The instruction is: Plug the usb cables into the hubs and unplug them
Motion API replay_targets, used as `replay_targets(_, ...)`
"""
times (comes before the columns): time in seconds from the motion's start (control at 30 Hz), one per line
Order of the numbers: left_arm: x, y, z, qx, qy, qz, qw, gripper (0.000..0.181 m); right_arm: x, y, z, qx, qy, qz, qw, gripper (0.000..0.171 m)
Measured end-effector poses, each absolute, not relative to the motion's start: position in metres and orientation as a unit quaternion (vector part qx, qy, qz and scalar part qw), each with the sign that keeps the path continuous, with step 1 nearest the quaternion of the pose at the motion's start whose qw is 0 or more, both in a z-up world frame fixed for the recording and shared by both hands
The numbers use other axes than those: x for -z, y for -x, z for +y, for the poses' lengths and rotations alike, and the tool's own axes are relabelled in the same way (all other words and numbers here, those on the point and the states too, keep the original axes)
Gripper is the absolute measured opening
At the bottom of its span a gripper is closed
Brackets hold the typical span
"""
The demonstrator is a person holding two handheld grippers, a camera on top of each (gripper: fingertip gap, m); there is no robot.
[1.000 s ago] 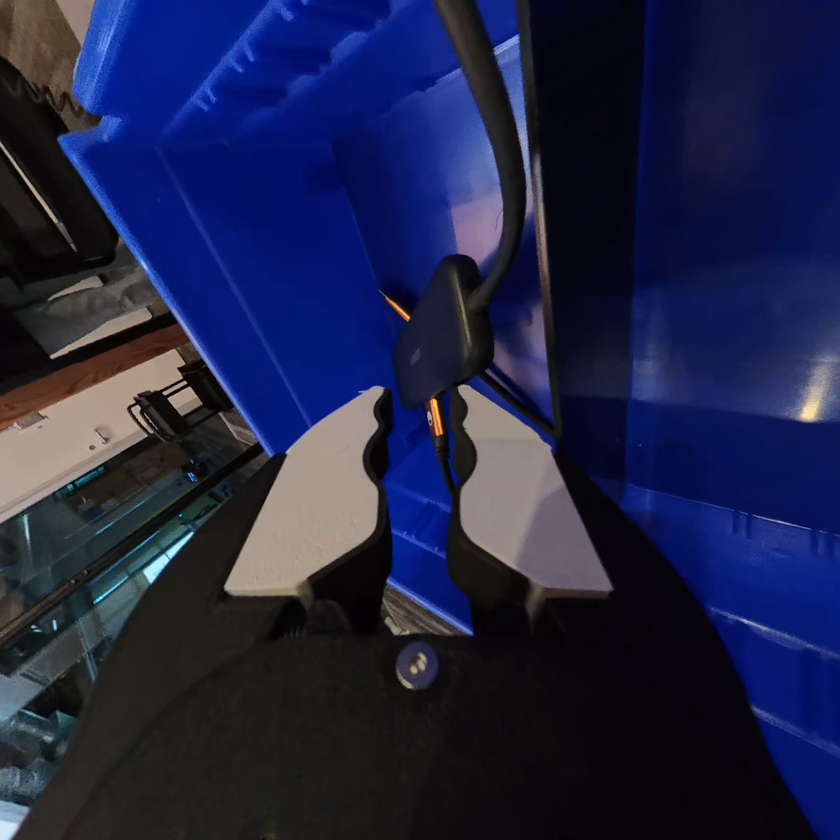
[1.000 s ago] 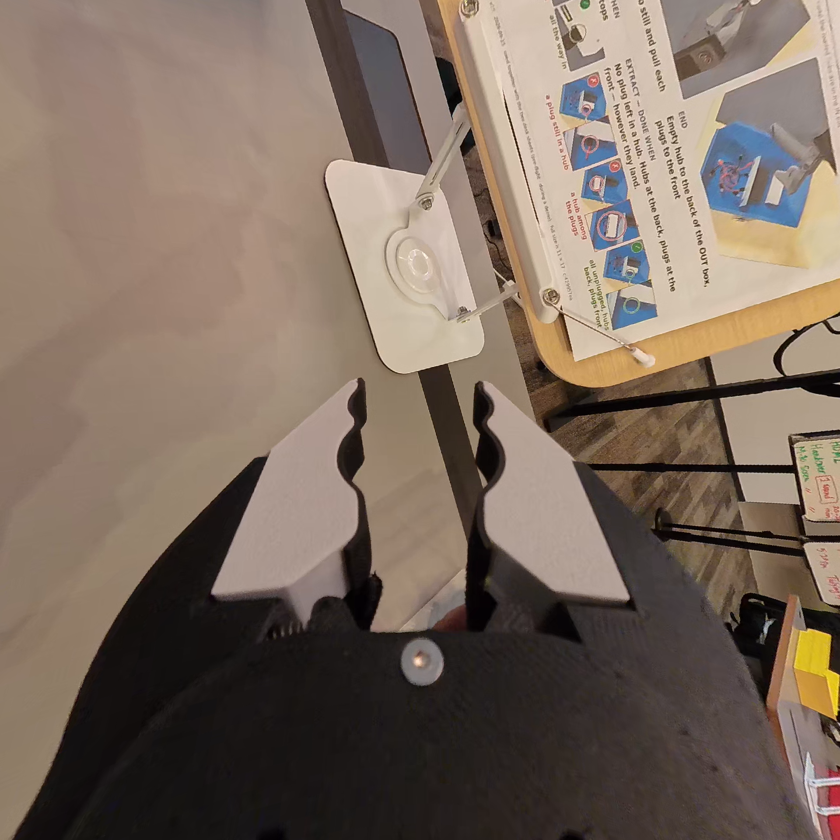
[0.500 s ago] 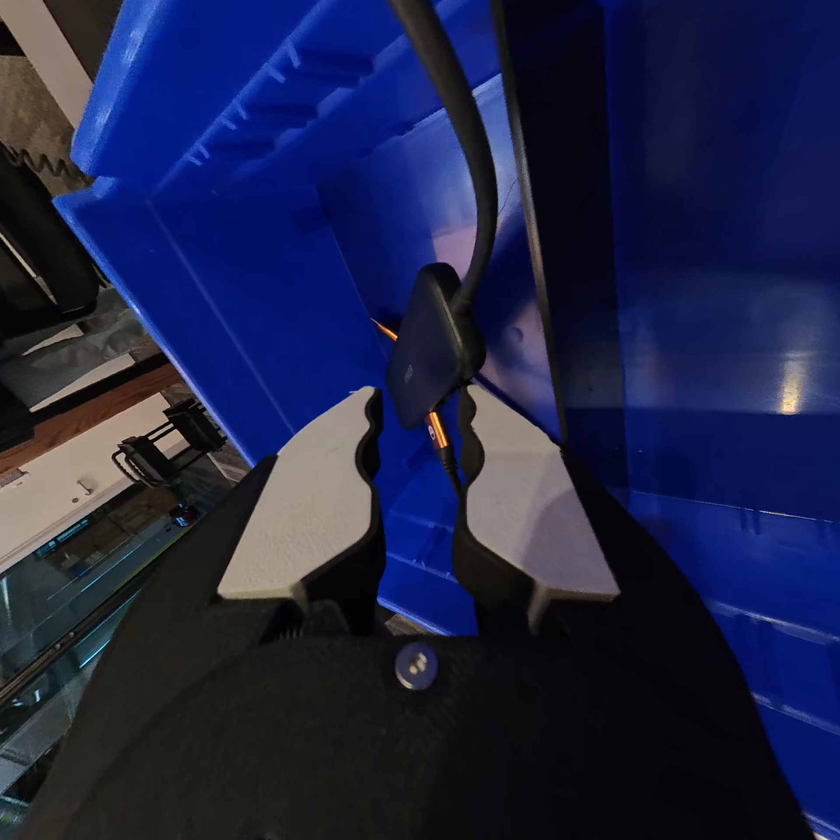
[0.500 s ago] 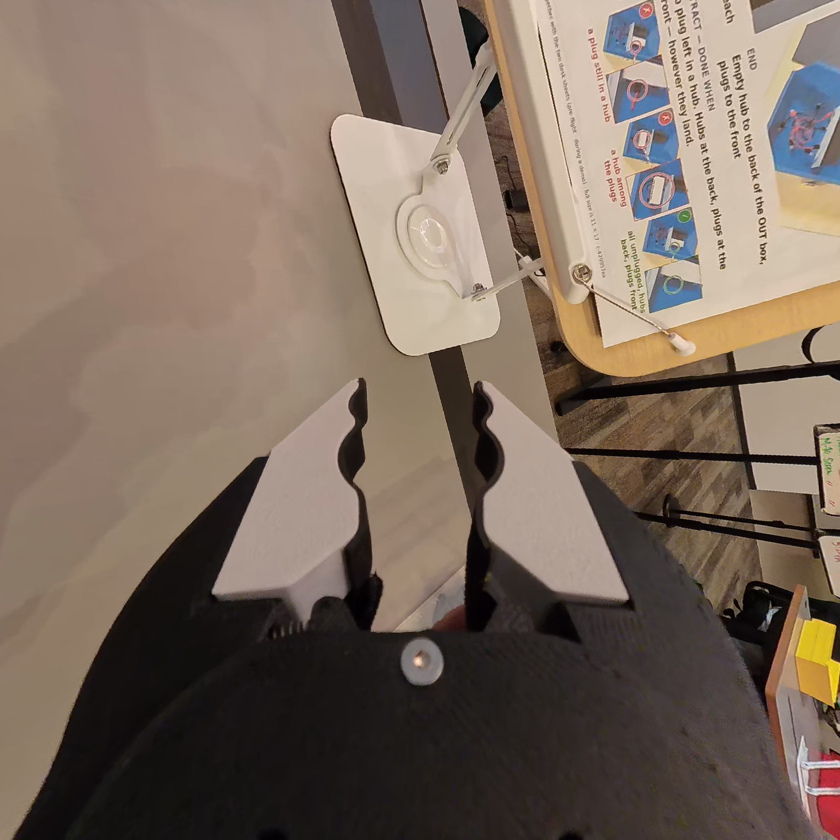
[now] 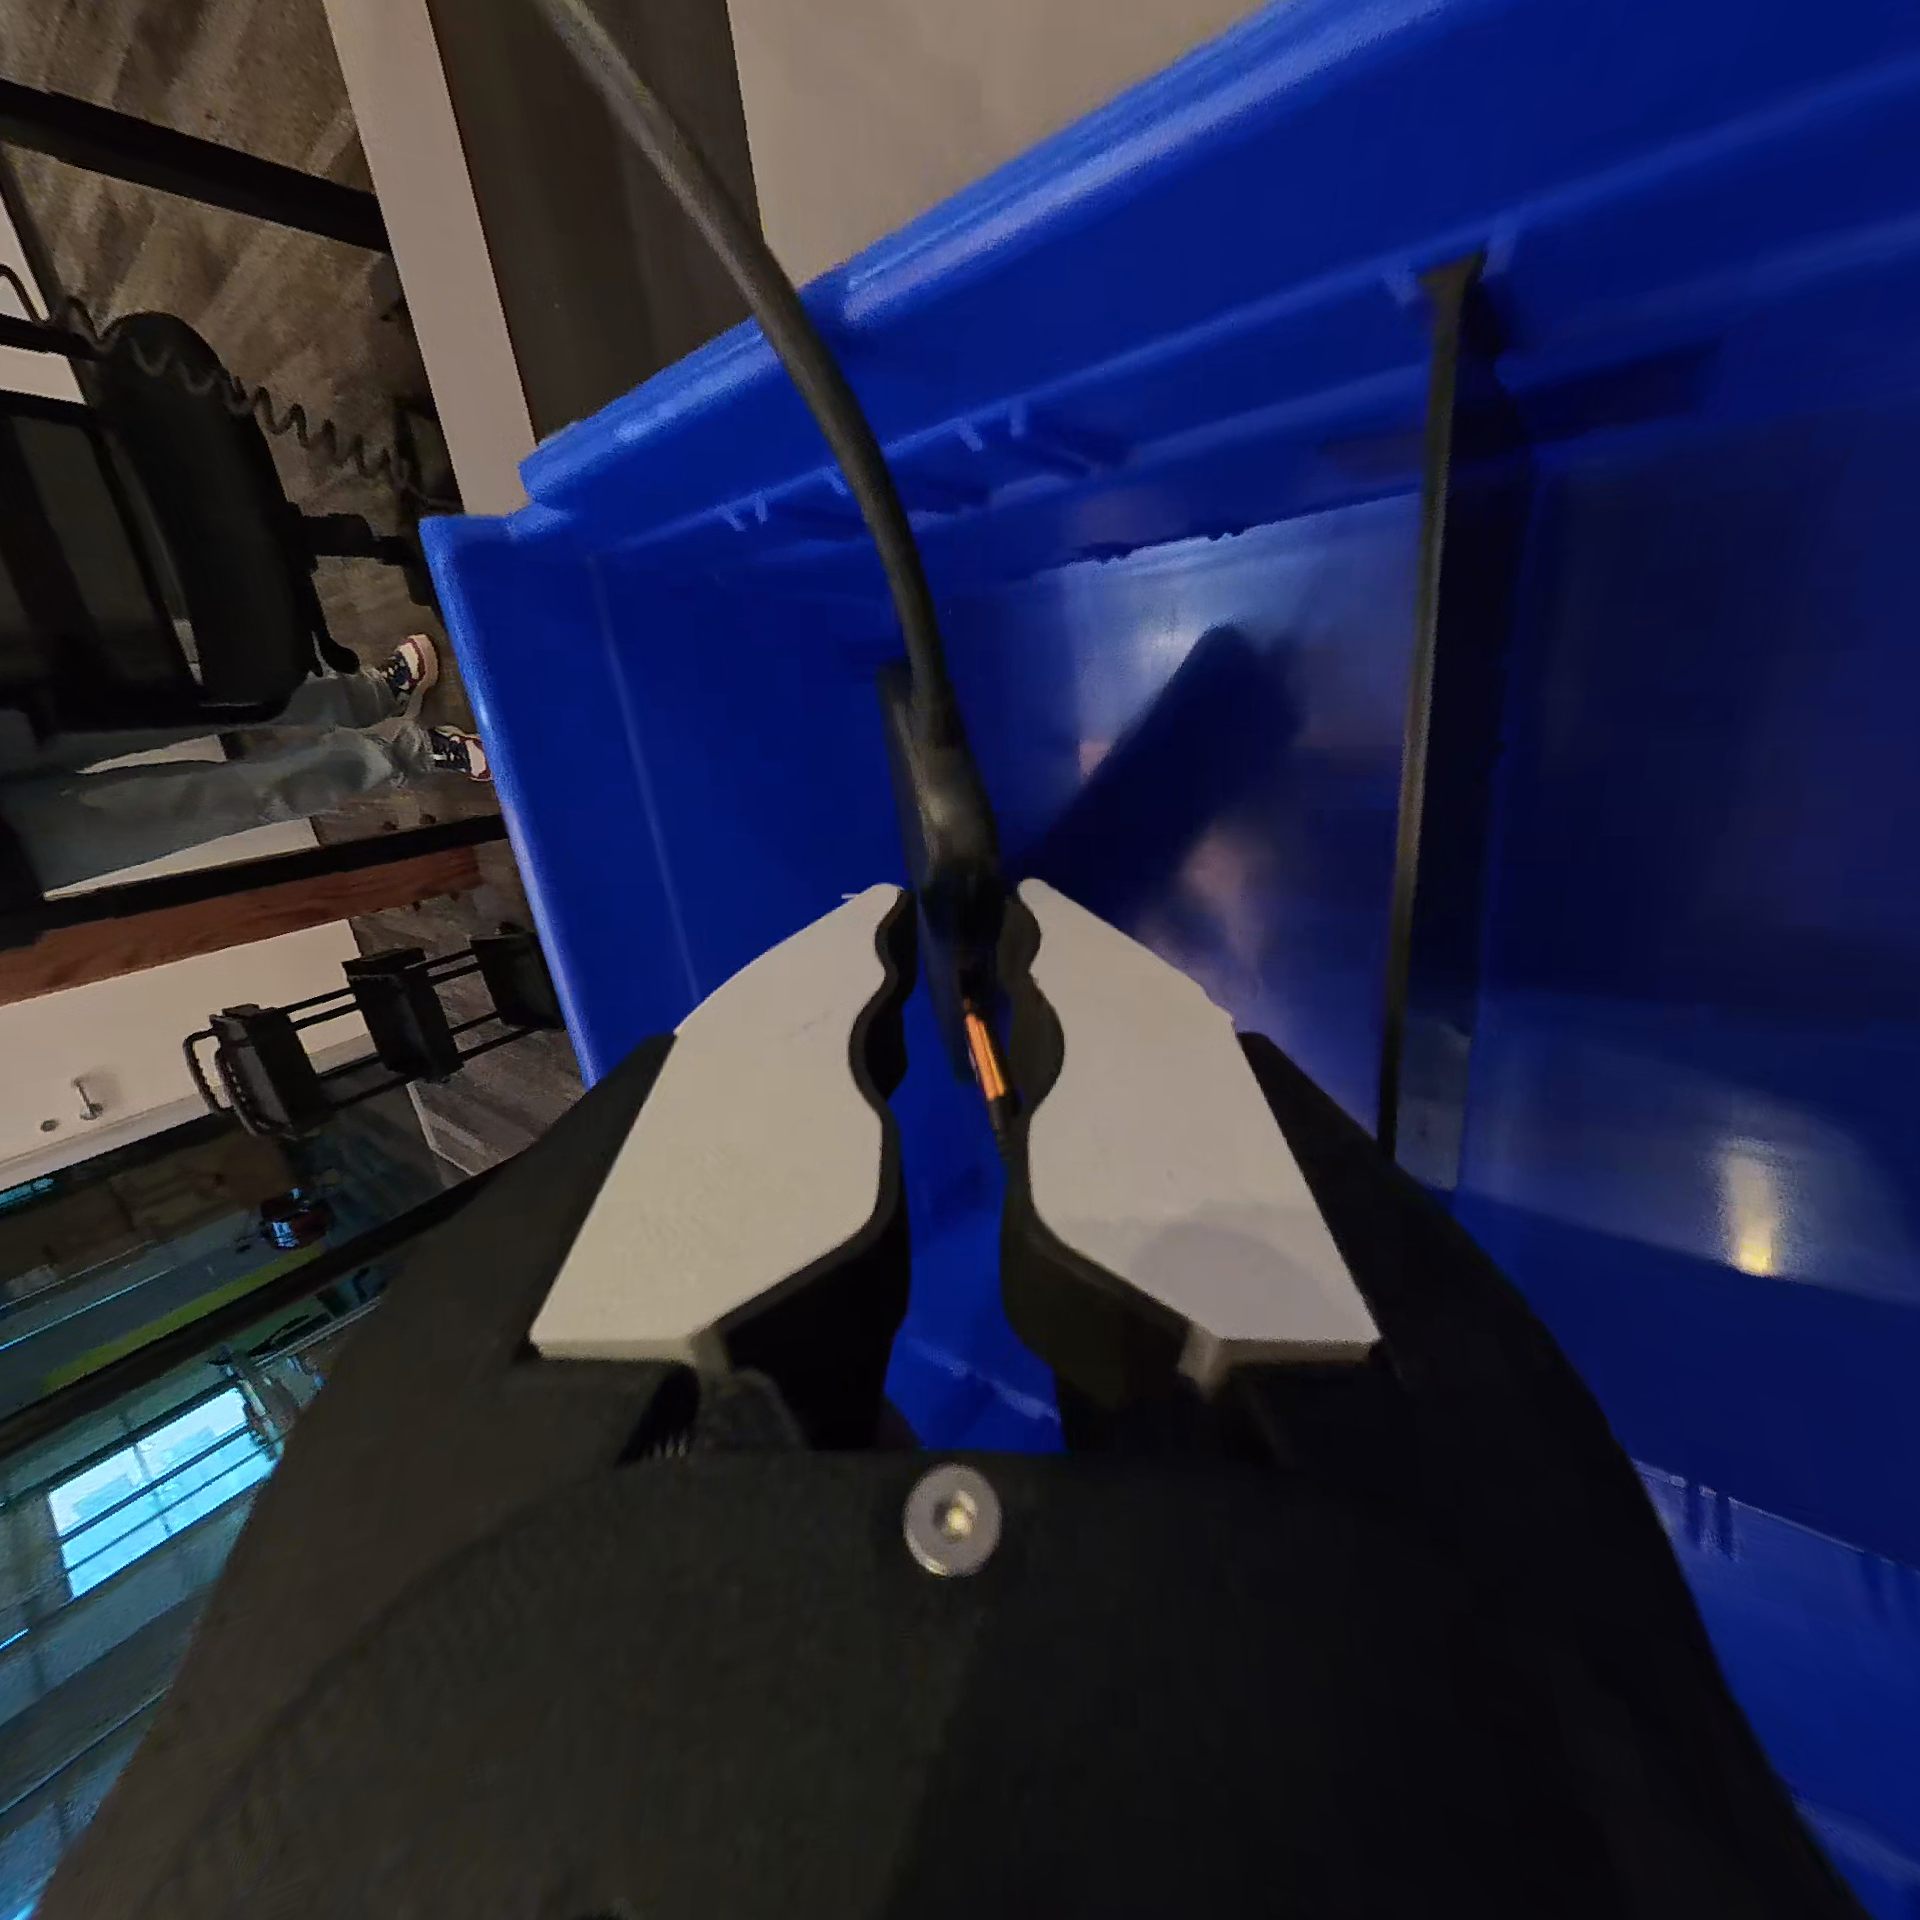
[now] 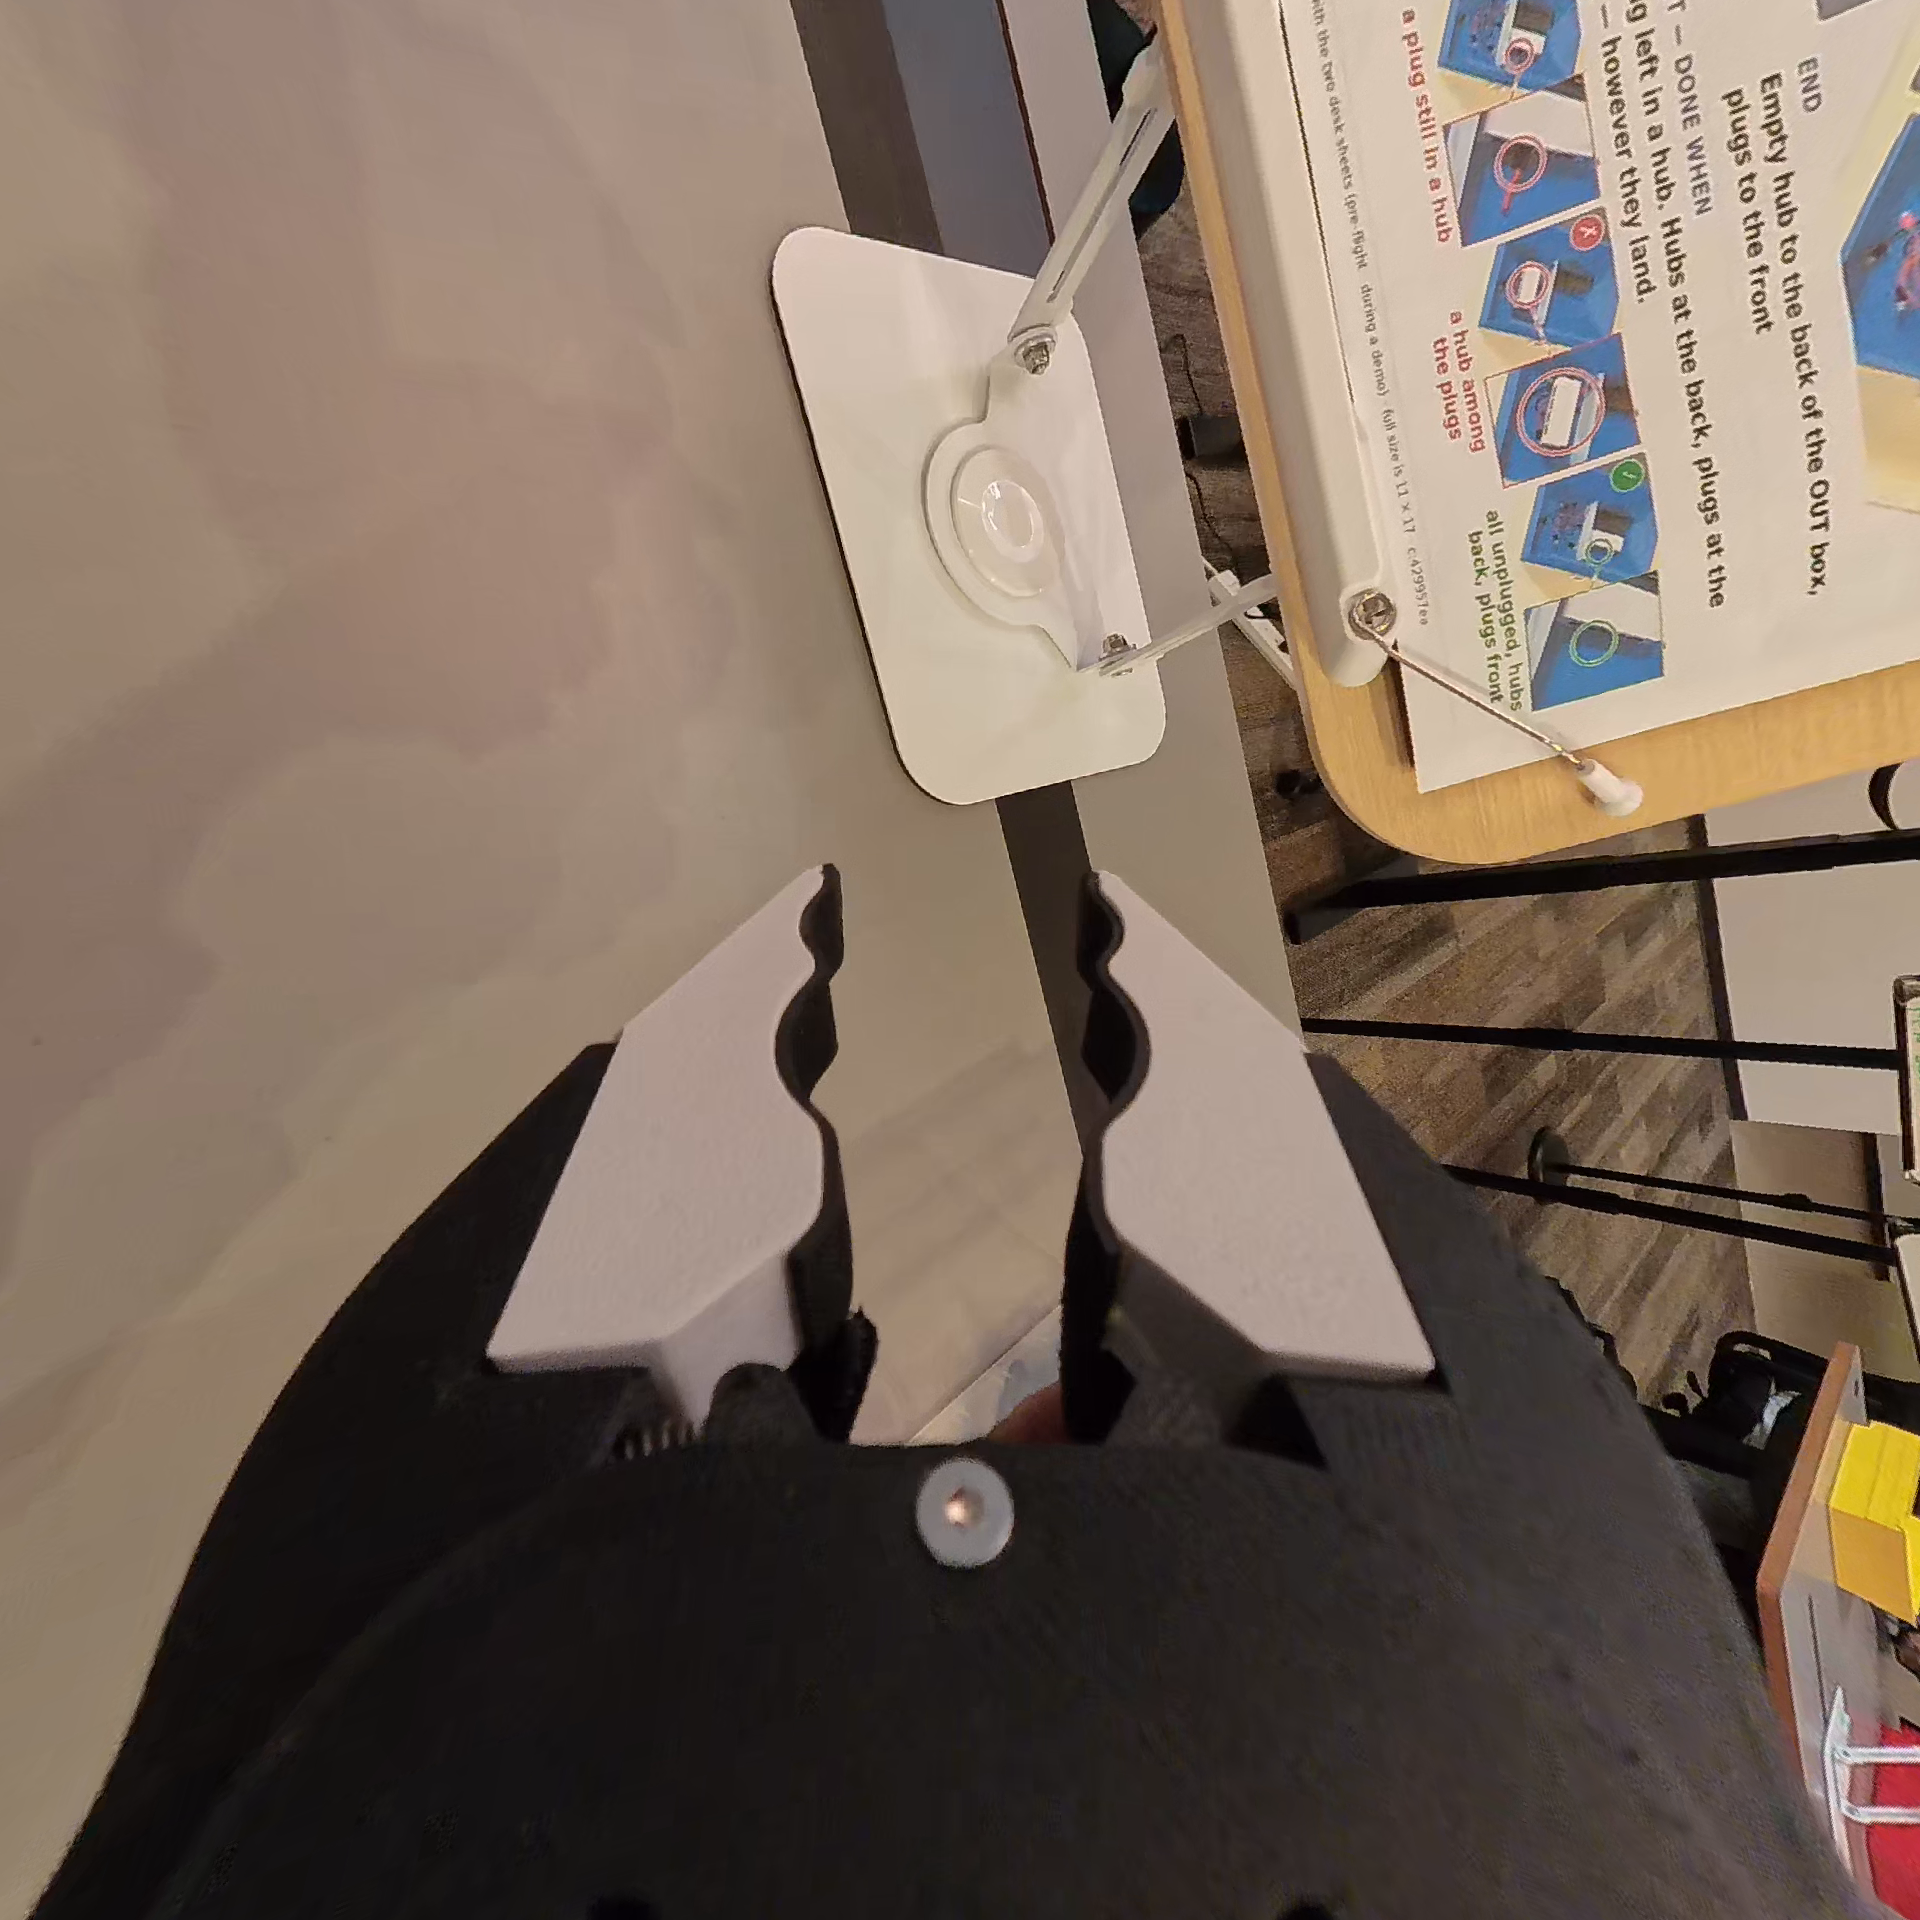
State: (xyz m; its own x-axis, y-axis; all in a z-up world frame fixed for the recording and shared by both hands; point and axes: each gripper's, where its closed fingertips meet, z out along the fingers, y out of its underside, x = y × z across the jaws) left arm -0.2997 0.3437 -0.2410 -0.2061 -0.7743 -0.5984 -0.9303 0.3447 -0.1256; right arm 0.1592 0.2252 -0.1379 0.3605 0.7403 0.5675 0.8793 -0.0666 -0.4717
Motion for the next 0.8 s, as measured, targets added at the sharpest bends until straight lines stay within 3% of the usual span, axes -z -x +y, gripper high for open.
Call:
replay_targets(0.4, 0.234, 0.285, 0.355, -0.15, 0.56, 0.742, 0.336, 0.014, 0.131, -0.159, 0.223, 0.082, 0.72, -0.558, 0.404, 0.041)
replay_targets(0.8, 0.126, 0.271, 0.345, -0.147, 0.561, 0.674, 0.457, 0.014, 0.119, -0.155, 0.217, 0.071, 0.71, -0.558, 0.425, 0.042)
